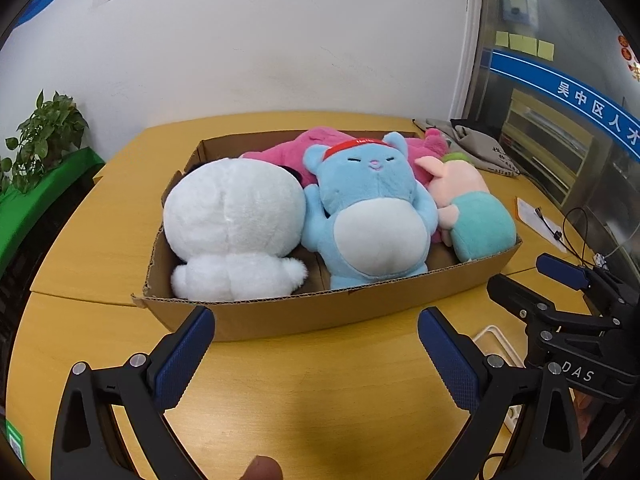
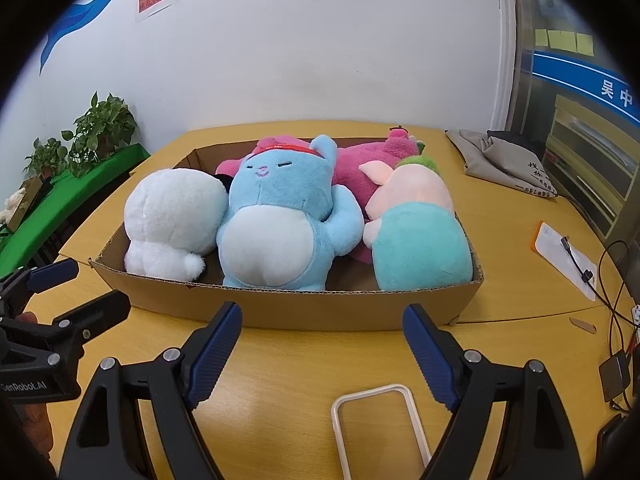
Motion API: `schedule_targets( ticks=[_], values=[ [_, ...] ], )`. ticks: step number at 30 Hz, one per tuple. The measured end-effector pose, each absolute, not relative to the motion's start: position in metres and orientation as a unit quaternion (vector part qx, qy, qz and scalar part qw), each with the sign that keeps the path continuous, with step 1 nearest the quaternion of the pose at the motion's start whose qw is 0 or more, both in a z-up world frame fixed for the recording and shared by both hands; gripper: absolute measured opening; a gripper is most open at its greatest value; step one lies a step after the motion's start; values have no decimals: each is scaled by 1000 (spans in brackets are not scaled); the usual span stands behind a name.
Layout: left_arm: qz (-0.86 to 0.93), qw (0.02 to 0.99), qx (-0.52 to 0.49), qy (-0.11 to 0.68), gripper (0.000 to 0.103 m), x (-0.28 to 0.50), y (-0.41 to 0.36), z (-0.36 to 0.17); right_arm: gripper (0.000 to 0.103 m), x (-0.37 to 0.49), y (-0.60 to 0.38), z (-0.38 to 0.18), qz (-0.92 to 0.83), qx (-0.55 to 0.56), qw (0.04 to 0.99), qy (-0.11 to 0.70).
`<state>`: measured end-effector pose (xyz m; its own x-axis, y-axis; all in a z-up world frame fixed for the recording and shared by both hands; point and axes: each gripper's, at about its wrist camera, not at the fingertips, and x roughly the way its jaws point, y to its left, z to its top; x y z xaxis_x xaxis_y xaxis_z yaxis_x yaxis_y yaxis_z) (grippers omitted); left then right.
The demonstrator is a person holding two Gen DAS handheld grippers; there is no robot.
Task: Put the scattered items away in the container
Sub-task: 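Open both grippers to release the panda and hold them back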
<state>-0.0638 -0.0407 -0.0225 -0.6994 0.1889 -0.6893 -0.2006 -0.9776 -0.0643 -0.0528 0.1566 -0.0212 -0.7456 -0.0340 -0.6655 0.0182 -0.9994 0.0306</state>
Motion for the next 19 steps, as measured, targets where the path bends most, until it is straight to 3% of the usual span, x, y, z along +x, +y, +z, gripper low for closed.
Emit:
schedule_targets(
  ticks=[19],
  values=[
    [918, 85, -387, 3, 103, -58, -43, -29, 83, -51, 154, -24, -932, 362, 12, -7]
  ],
)
